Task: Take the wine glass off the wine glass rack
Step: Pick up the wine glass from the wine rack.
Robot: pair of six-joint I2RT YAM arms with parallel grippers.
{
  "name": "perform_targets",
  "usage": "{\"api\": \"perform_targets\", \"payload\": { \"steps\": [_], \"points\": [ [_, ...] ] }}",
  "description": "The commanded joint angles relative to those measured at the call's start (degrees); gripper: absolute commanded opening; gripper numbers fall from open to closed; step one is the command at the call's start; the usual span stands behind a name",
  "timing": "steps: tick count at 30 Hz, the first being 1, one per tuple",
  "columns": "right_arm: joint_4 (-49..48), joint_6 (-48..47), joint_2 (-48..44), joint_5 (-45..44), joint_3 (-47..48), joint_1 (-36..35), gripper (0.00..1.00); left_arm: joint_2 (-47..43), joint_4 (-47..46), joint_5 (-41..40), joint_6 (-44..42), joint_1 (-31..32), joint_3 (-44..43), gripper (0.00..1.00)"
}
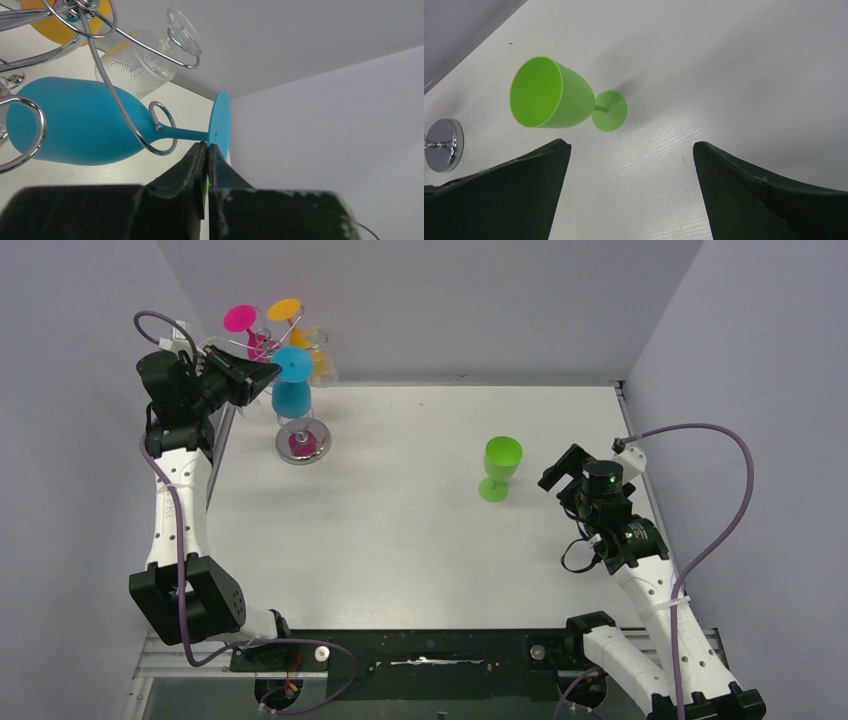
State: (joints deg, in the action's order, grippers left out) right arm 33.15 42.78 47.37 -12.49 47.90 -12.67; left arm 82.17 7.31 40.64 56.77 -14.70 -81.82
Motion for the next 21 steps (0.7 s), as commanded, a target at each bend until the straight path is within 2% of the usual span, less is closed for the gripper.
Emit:
{"api": "perform_targets", "payload": {
  "steps": [1, 9, 21],
  "points": [
    [-2.3, 0.4, -0.1, -1.4, 1.2, 0.4, 1.00, -2.9, -1.5, 1.9, -1.3, -0.7, -0.1, 0.00],
    [-1.6, -0.1, 0.3, -0.9, 1.4, 0.4, 0.99, -1.9, -1.4, 2.4, -1.6, -0.7, 0.1, 0.00],
    [-2.4, -0.6, 1.4, -0.2, 1.8, 0.5, 0.98, -1.1, 4.7, 1.8, -5.8, -0.7, -2.0, 0.00]
  ]
}}
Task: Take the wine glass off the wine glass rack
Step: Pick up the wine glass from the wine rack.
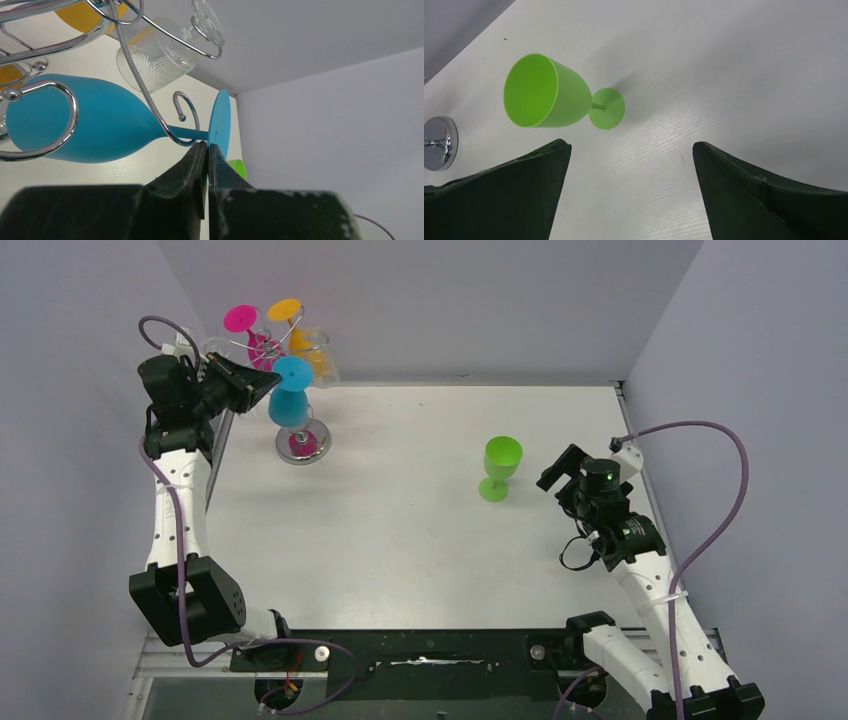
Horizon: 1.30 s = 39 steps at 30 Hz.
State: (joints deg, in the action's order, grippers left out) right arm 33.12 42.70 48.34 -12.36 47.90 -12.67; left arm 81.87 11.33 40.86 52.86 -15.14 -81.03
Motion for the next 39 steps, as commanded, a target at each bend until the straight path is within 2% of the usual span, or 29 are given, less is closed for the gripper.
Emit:
{"api": "perform_targets", "payload": {
  "steps": [1, 12, 23, 27, 30, 39],
  "points": [
    [-2.6, -0.5, 0.6, -0.2, 1.8, 0.5, 0.98, -0.8, 0.7, 1.7, -1.7, -0.3, -2.8, 0.00],
    [-0.6, -1.0, 1.6, -1.2, 3.8, 0.4, 0.98, -0.5, 0.5, 3.7, 0.0, -3.8, -6.4, 0.00],
    [-0.9, -0.6, 1.0, -1.0, 3.0, 0.5, 0.98, -0.5, -4.4, 2.8, 3.2, -3.9, -4.6, 0.00],
    [-1.3, -0.5, 1.1, -0.8, 2.9, 0.5, 0.98, 0.5, -4.9, 0.0, 2.3, -3.4, -5.5, 0.00],
    [-1.6, -0.3, 1.2, -0.3, 2.6, 0.5, 0.98, 3.1, -3.6, 0.7, 2.2, -3.1, -7.6, 0.00],
    [-1.4, -0.3, 1.0, -0.3, 2.4, 0.5, 0.98, 4.7, -1.9, -2.3, -0.1, 1.1, -9.5, 0.00]
  ]
}}
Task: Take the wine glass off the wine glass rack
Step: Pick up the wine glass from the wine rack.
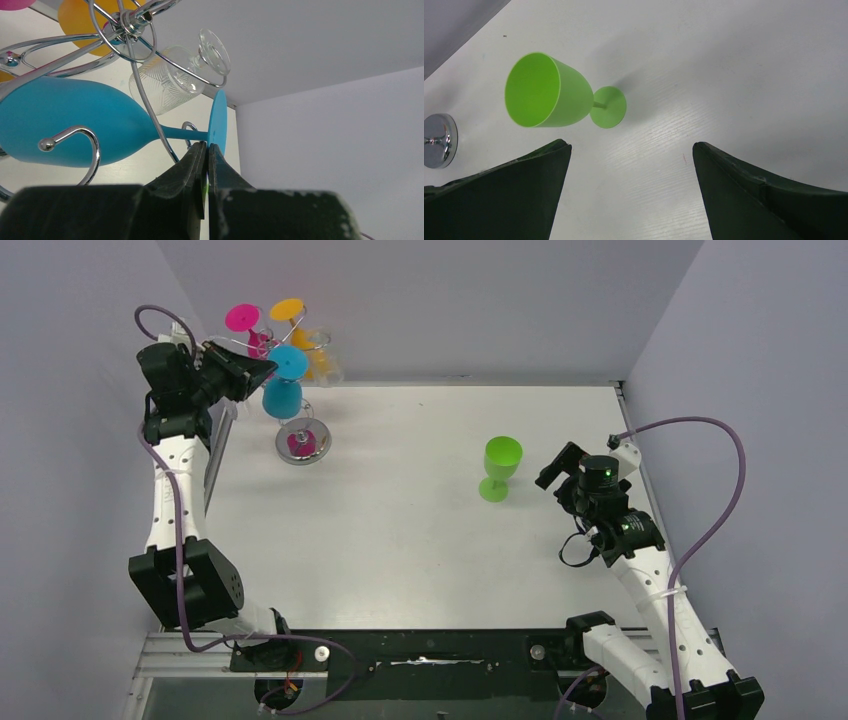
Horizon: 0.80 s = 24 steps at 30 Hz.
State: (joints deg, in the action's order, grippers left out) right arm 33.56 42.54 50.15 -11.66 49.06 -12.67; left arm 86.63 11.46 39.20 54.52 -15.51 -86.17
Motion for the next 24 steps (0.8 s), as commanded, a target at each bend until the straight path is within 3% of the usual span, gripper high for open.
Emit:
{"api": "perform_targets", "payload": {
  "steps": [1, 15, 24],
  "points": [
    [-1.8, -0.2, -0.9, -1.0, 1.1, 0.5, 0.98, -0.2, -2.1, -0.9, -1.7, 1.7, -4.3, 0.00],
    [-1.8, -0.3, -0.8, -0.6, 0.9, 0.5, 0.98, -0.1, -3.3, -2.4, -2.0, 2.3, -4.1, 0.00],
    [-1.8, 0.0, -1.2, -0.1, 0.3, 0.5, 0.98, 2.7, 1.1, -1.9, -6.2, 4.2, -7.8, 0.00]
  ]
}}
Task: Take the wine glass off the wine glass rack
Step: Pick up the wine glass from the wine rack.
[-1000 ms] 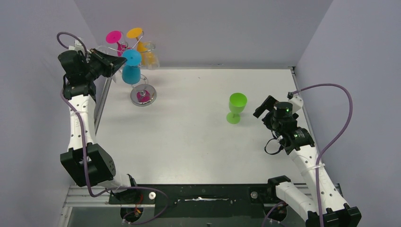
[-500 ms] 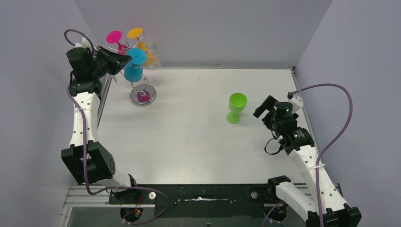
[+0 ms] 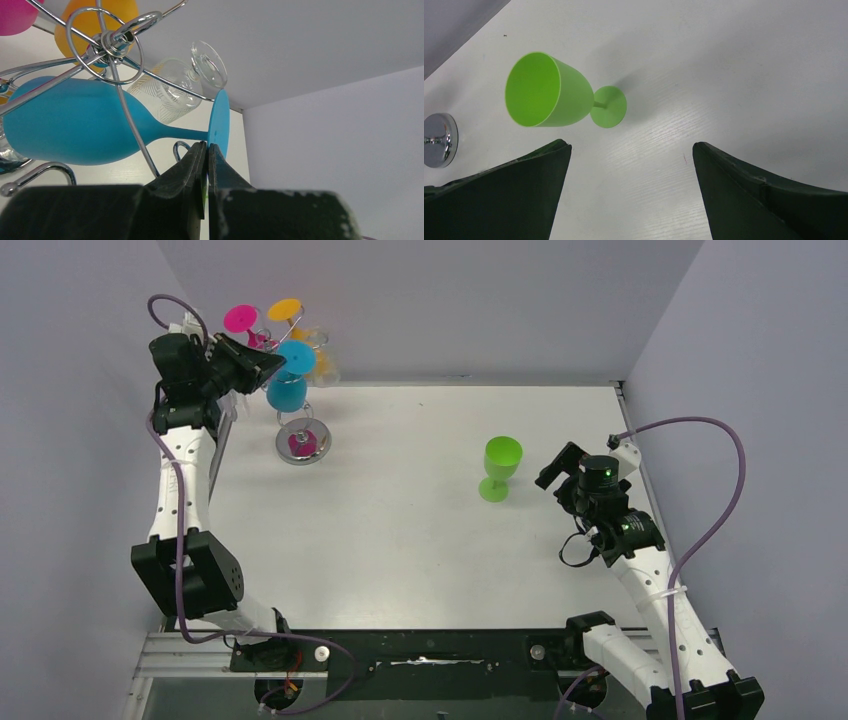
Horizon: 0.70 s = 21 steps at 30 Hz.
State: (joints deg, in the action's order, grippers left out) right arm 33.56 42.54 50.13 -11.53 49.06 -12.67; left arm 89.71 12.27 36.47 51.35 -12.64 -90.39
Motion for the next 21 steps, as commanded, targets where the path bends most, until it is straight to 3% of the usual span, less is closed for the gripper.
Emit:
{"api": "perform_targets", "payload": {
  "steps": [1, 10, 16, 21],
  "points": [
    [-1.9, 0.0, -1.1, -0.1, 0.2, 0.5, 0.98, -0.3, 0.6, 1.1, -3.2, 1.3, -3.5, 0.00],
    [-2.1, -0.2, -1.5, 0.6, 0.4, 0.5, 0.98, -3.4, 1.6, 1.7, -7.1, 3.7, -2.2, 0.00],
    [-9.3, -3.3, -5.6, 7.1, -2.7, 0.5, 0.98, -6.9, 1.0, 2.5, -8.5, 4.9, 1.5, 0.00],
    [-18.5, -5.3, -11.9, 12.1, -7.3, 0.5, 0.98, -12.2, 2.1, -3.6, -13.9, 8.3, 8.4, 0.00]
  ]
}}
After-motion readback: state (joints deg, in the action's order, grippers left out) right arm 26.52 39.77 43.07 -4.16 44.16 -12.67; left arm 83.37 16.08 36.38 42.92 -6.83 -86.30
